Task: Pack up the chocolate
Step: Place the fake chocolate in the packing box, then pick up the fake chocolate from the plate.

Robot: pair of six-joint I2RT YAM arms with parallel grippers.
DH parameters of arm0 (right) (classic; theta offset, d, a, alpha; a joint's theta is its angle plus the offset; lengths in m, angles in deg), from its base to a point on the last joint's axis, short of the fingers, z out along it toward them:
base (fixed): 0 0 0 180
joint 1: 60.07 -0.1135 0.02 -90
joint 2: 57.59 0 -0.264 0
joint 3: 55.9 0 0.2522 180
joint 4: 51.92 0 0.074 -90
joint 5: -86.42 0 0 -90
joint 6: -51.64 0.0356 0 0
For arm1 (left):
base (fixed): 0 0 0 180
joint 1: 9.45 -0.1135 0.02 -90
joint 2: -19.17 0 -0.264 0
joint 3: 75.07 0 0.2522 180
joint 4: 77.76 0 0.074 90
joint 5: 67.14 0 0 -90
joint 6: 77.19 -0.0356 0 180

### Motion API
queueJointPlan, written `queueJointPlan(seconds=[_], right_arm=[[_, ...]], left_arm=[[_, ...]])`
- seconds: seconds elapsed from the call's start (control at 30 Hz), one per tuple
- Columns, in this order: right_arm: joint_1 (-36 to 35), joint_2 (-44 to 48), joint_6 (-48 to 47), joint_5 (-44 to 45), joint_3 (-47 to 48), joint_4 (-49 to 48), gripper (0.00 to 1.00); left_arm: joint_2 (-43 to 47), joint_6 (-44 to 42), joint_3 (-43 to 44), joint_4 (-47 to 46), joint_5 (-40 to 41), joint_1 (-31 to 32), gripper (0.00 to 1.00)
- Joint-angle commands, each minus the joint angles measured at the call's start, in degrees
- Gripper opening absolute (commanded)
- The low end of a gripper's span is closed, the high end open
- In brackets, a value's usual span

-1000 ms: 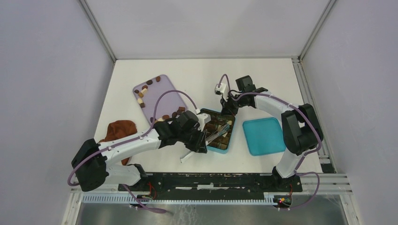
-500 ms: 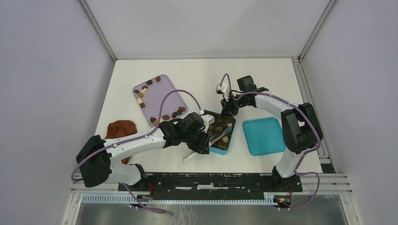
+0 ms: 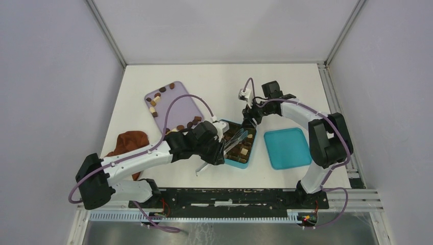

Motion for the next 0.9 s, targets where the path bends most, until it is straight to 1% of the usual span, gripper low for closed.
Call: queueJointPlan(seconds=[0.0,0.07,0.13,0.2,0.33,0.4,0.47,0.6,0.87], right_arm=[[2.89,5.79,-0.61,-4.31,1.53,0.13,0.61],[3.75,7.39,-0.73,-5.24,1.33,0.06,0.63],[4.32,8.83,-1.03,-5.75,1.18,0.13,0.64],[4.87,9.97,-1.46,-5.85,0.99,0.22,0.64],[5.36,11.2,-2.1,-6.26,0.73,0.45,0.64],[5.37,11.31,-2.28,-6.84,0.72,0.71,0.64],[5.41,11.32,-2.42,-7.42,0.63,0.86,0.64],[5.36,11.15,-2.72,-8.08,0.69,1.17,0.63],[5.41,10.66,-2.82,-8.75,0.74,1.32,0.63]], left_arm=[[5.66,2.11,2.96,4.24,5.13,-0.39,0.39],[7.49,2.27,2.96,6.46,6.21,-2.33,0.39],[9.25,1.91,3.11,8.59,6.39,-5.9,0.39],[10.93,0.75,3.62,10.93,5.86,-11.62,0.39],[12.75,-3.44,5.92,16.5,3.12,-26.69,0.41],[11.36,-5.64,7.63,20.22,4.37,-31.2,0.42],[9.22,-6.24,8.93,23.77,6.94,-33.15,0.41],[6.2,-5.79,10.02,29.69,11.5,-33.67,0.42],[3.54,-6.03,9.99,32.36,13.38,-34.06,0.42]])
